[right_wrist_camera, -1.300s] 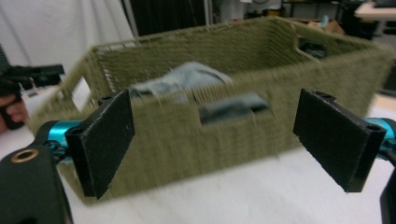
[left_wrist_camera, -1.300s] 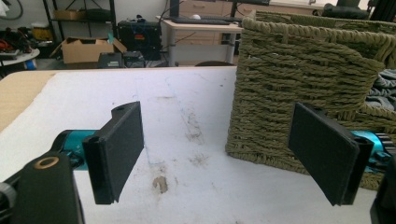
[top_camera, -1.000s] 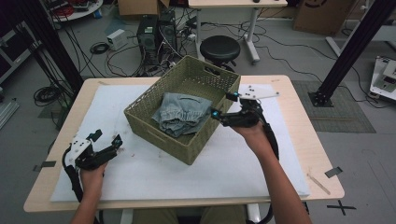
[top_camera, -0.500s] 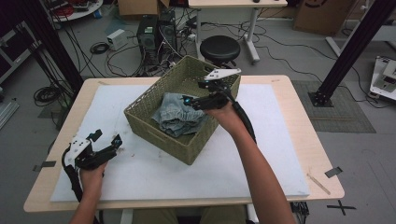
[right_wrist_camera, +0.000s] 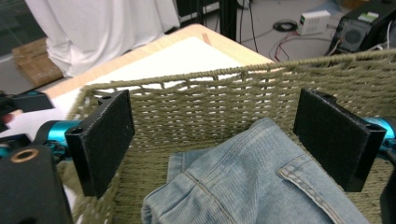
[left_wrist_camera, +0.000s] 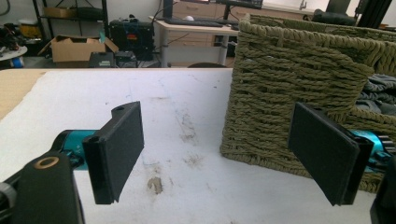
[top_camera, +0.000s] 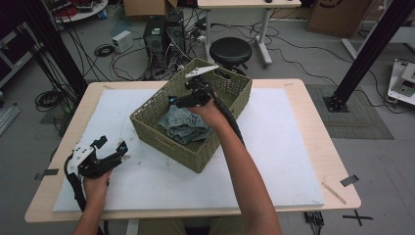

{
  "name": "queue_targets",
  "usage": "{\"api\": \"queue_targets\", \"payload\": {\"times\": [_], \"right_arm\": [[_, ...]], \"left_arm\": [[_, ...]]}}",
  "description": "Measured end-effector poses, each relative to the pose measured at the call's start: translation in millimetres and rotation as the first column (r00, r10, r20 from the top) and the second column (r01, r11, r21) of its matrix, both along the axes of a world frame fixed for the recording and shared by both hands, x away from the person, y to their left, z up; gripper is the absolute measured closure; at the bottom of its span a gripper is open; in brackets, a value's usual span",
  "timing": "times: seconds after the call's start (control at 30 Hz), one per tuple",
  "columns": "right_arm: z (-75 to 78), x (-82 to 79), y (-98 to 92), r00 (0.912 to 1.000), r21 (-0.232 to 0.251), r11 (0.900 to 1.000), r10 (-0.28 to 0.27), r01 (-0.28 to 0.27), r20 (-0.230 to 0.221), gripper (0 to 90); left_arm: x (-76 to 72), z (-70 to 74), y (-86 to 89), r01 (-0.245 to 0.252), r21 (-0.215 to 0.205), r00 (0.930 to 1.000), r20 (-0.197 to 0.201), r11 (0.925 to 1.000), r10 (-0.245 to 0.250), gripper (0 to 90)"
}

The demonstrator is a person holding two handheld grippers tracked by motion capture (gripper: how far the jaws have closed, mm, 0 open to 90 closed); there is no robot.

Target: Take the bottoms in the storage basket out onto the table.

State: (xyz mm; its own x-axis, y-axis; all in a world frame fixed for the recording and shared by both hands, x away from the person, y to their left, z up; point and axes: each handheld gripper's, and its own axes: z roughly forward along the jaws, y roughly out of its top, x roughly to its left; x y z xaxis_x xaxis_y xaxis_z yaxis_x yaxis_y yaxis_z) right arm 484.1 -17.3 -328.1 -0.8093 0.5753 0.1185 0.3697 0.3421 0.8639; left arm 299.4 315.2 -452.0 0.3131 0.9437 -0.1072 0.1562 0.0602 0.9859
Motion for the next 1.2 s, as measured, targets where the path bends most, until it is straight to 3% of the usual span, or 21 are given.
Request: {"api": "queue_targets", "payload": {"times": [0.2,0.37,0.6,0.73,0.87,0.93,1.0,1.03,1.2], "right_arm": [[-15.7,8.3,12.6,0.9985,-0.022,0.999,-0.032,0.031,-0.044,12.6],[-34.0,17.0,23.6,0.9940,-0.086,0.994,-0.067,0.060,-0.086,12.6],[-44.9,25.1,31.1,0.9893,-0.141,0.987,-0.093,0.076,-0.113,12.7],[-47.3,27.7,30.1,0.9859,-0.141,0.986,-0.105,0.086,-0.131,15.9],[-52.1,31.5,30.7,0.9810,-0.176,0.979,-0.130,0.104,-0.144,16.0],[-56.6,33.1,33.4,0.9781,-0.247,0.963,-0.151,0.113,-0.143,16.1],[-57.9,33.6,34.0,0.9769,-0.258,0.960,-0.152,0.110,-0.150,17.5],[-59.9,35.1,33.5,0.9741,-0.281,0.952,-0.166,0.117,-0.154,23.1],[-61.9,38.4,29.8,0.9658,-0.297,0.945,-0.193,0.135,-0.173,25.7]], "left_arm": [[0.4,-0.1,1.0,0.002,-0.014,1.0000,0.000,0.9999,-0.002,18.7],[0.4,-0.2,1.4,0.006,-0.019,1.0000,0.000,0.9998,-0.006,18.8],[0.4,-0.3,2.3,0.008,-0.025,1.0000,-0.001,0.9997,-0.008,18.8],[0.3,-0.3,2.4,0.012,-0.029,0.9999,-0.002,0.9995,-0.012,18.7],[0.3,-0.4,2.7,0.012,-0.033,0.9999,-0.001,0.9994,-0.012,18.7],[0.3,-0.4,2.6,0.013,-0.033,0.9999,-0.001,0.9994,-0.013,18.7],[0.3,-0.5,2.6,0.014,-0.033,0.9999,0.000,0.9994,-0.014,18.8],[0.3,-0.4,2.7,0.014,-0.033,0.9999,0.000,0.9994,-0.014,18.7],[0.0,-0.5,2.7,0.015,-0.032,0.9999,0.002,0.9994,-0.015,18.9]]}}
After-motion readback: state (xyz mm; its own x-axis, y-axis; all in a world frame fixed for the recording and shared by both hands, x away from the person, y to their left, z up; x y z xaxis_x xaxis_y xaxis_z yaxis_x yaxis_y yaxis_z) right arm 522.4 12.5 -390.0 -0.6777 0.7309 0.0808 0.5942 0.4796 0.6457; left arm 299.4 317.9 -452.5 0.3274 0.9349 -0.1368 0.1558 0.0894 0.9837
